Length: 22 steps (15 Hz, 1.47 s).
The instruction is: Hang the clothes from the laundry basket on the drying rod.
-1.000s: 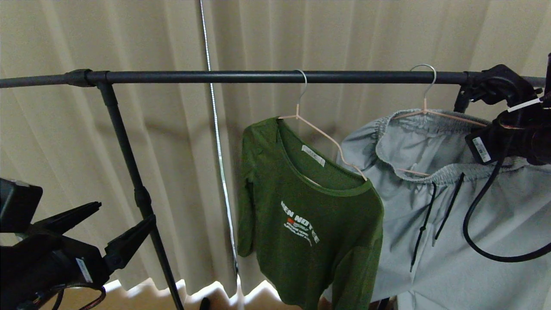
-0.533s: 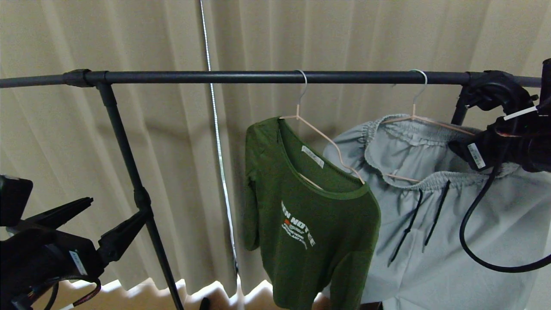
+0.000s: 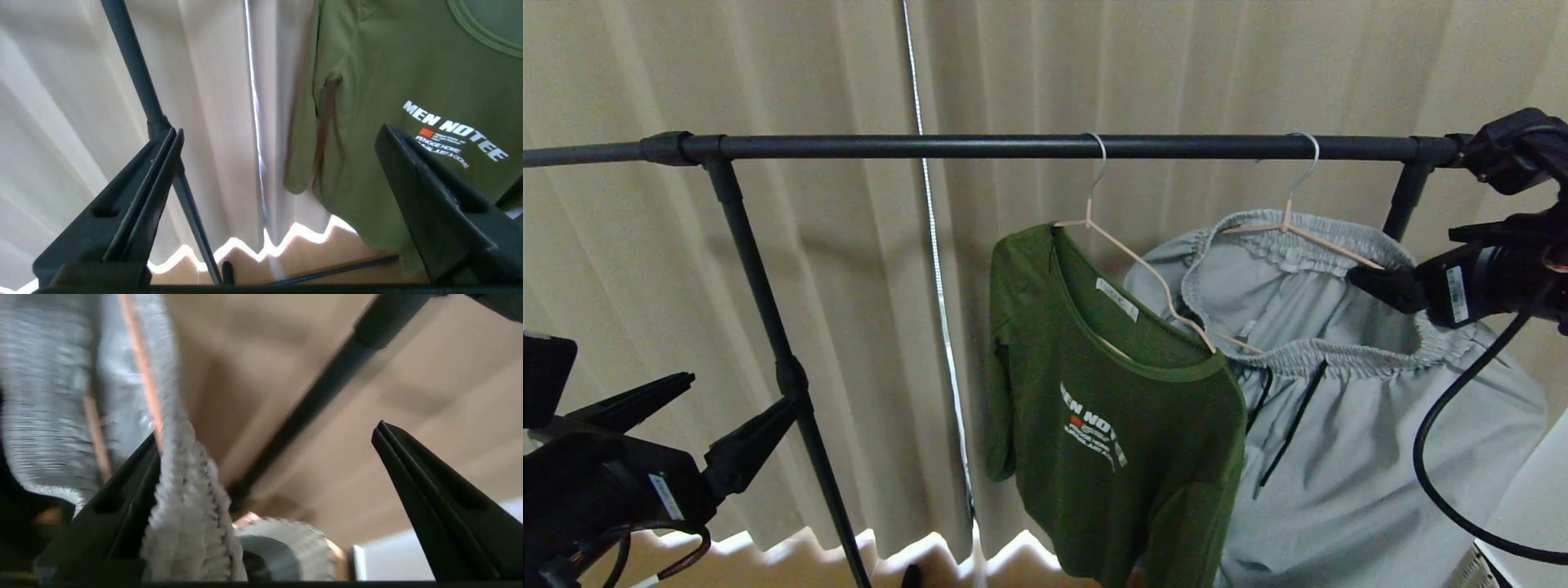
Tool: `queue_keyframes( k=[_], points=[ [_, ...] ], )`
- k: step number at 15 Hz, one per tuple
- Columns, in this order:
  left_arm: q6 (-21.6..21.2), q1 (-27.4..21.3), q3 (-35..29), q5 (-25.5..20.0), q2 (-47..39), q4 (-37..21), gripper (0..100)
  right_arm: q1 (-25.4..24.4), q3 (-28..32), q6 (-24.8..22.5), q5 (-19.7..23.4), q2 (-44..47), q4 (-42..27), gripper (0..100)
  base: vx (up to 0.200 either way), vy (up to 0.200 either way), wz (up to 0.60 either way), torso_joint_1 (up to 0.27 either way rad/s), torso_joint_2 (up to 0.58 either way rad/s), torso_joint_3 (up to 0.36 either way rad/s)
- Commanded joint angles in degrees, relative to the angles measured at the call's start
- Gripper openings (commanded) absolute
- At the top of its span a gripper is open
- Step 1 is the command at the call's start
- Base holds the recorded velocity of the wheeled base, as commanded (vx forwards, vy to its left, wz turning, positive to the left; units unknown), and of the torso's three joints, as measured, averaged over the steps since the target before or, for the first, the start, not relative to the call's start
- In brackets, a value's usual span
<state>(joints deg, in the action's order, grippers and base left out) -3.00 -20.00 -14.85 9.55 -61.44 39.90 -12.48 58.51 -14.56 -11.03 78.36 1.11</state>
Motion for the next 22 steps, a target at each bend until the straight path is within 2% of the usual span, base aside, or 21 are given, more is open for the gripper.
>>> queue_keyframes(
  k=[1, 5, 8, 9, 12, 18, 20, 22],
  points=[
    [0.01, 1.02, 0.08, -0.05, -0.08, 0.0, 100, 0.0, -2.18, 0.93, 1.98, -3.83, 0.03, 100, 0.0, 0.0, 0.0, 0.0, 0.0, 0.0],
    [0.01, 1.72, -0.01, -0.14, 0.36, 0.0, 100, 0.0, -2.97, 2.16, 3.91, -3.92, 0.21, 100, 0.0, 0.0, 0.0, 0.0, 0.0, 0.0],
    [0.01, 1.81, -0.27, -0.14, 0.44, 0.0, 100, 0.0, -4.73, 2.78, 12.35, -4.01, 4.25, 100, 0.0, 0.0, 0.0, 0.0, 0.0, 0.0],
    [0.01, 1.81, -0.18, -0.14, 0.27, 0.0, 100, 0.09, -5.25, 2.78, 12.97, -3.92, 5.04, 100, 0.0, 0.0, 0.0, 0.0, 0.0, 0.0],
    [0.01, 1.81, -0.18, -0.14, 0.36, 0.0, 100, 0.09, -6.13, 2.87, 12.97, -5.06, 6.63, 100, 0.0, 0.0, 0.0, 0.0, 0.0, 0.0],
    [0.27, 1.81, 1.05, 0.12, 1.32, -0.09, 100, 0.09, -11.67, 2.95, 13.14, -16.75, 7.06, 100, 0.0, 0.0, 0.0, 0.0, 0.0, 0.0],
    [0.27, 1.81, 1.84, 0.03, 1.32, -0.09, 100, 0.35, -13.95, 4.18, 12.79, -19.56, 6.98, 100, 0.0, 0.0, 0.0, 0.0, 0.0, 0.0],
    [0.27, 1.81, 2.98, 0.12, 1.06, -0.09, 100, 0.62, -16.59, 7.61, 12.61, -23.25, 6.8, 100, 0.0, 0.0, 0.0, 0.0, 0.0, 0.0]
  ],
)
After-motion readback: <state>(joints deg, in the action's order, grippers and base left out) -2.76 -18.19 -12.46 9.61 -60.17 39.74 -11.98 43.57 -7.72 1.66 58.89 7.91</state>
